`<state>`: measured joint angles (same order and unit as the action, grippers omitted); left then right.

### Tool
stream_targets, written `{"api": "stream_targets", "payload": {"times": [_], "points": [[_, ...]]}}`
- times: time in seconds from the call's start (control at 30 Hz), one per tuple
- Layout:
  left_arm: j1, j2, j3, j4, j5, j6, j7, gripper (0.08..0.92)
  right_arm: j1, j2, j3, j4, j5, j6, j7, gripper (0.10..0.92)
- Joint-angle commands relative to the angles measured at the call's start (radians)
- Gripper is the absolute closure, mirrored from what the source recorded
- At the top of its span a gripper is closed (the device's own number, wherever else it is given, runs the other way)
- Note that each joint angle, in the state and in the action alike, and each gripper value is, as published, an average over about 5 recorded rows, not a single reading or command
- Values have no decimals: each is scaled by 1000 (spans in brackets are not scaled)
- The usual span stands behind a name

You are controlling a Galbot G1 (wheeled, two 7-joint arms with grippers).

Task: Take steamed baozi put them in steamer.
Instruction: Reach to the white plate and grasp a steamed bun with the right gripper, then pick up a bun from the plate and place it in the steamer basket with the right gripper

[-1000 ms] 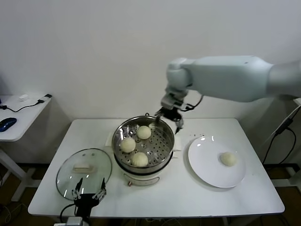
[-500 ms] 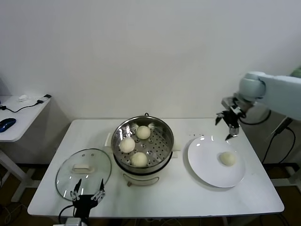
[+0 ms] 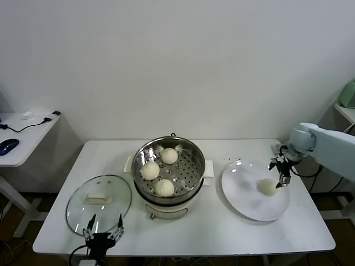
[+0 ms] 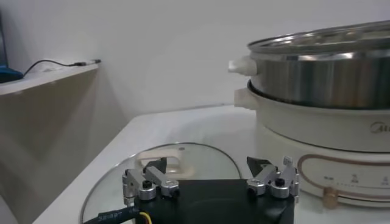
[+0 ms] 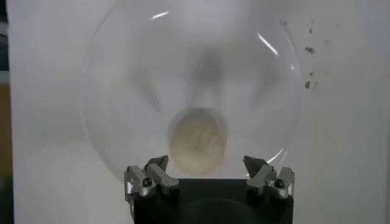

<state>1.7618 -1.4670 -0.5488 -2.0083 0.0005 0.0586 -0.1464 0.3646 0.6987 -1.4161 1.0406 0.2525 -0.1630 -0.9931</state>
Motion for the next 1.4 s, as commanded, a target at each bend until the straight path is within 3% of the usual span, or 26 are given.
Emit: {"api": "stream_targets", "payload": {"times": [0.03,0.37,0.63,0.83,1.03,1.23,1.4], "points": [[3,-2,-2,0,3,1,-1,177,-183,30,135,-79,-59,-38,39,203],[5,-2,0,-4,2,-1,-2,177,-181,37,149,-67,-65,-42,72,208],[9,-1,2,-12,2,0,-5,177,18,-18,-3,67,2,-49,41,353],[11,-1,6,-17,3,-2,-5,177,414,2,-299,239,249,-73,37,363],[8,6,11,-28,0,0,-3,177,802,176,-497,407,618,-124,52,364],[4,18,18,-40,-5,2,0,177,880,352,-439,493,840,-200,110,364],[4,26,21,-45,-7,2,-1,177,809,483,-408,518,912,-255,187,364]]}}
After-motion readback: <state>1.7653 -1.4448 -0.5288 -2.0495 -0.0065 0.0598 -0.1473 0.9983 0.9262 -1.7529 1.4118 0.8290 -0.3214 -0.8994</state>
